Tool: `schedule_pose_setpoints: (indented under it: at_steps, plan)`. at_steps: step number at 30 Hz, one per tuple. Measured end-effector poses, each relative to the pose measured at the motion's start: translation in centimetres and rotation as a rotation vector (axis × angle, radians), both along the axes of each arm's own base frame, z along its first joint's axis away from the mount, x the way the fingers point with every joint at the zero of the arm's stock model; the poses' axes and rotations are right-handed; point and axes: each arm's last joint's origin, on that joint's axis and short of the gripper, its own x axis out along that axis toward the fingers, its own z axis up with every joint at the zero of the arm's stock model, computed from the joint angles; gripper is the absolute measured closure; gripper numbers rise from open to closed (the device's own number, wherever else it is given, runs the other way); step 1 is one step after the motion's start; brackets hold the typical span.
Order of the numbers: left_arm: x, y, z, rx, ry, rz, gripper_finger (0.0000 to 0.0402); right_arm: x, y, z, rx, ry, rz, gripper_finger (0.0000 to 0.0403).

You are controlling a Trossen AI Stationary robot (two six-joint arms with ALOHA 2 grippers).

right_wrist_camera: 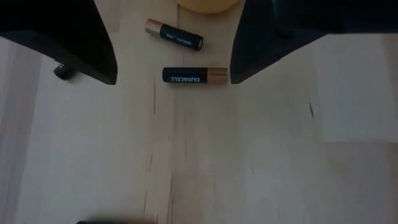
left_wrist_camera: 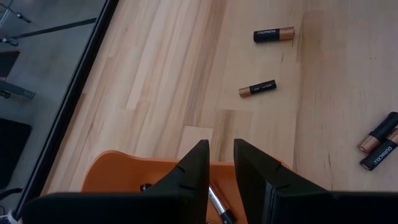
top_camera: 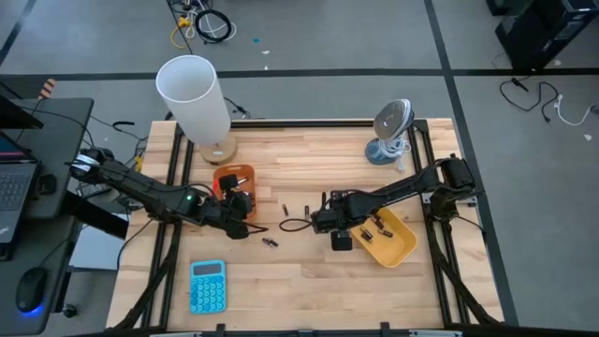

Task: Sort batteries
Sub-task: Put the gold battery into the yellow bin

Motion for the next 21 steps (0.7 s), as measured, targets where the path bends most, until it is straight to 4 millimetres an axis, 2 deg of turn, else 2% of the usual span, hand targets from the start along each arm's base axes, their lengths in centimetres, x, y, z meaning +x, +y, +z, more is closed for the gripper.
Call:
schedule_pose_setpoints:
  at_steps: [13, 21]
  plan:
    - [0.00, 0.00, 0.00, 0.000, 0.000, 0.000, 0.0325, 0.04, 0.01, -0.24, -0.015, 0.020, 0.089, 0.0100]
    - [0.00, 0.00, 0.00, 0.000, 0.000, 0.000, 0.0325, 0.08, 0.36, -0.23, -0.029, 0.023, 0.205, 0.0100]
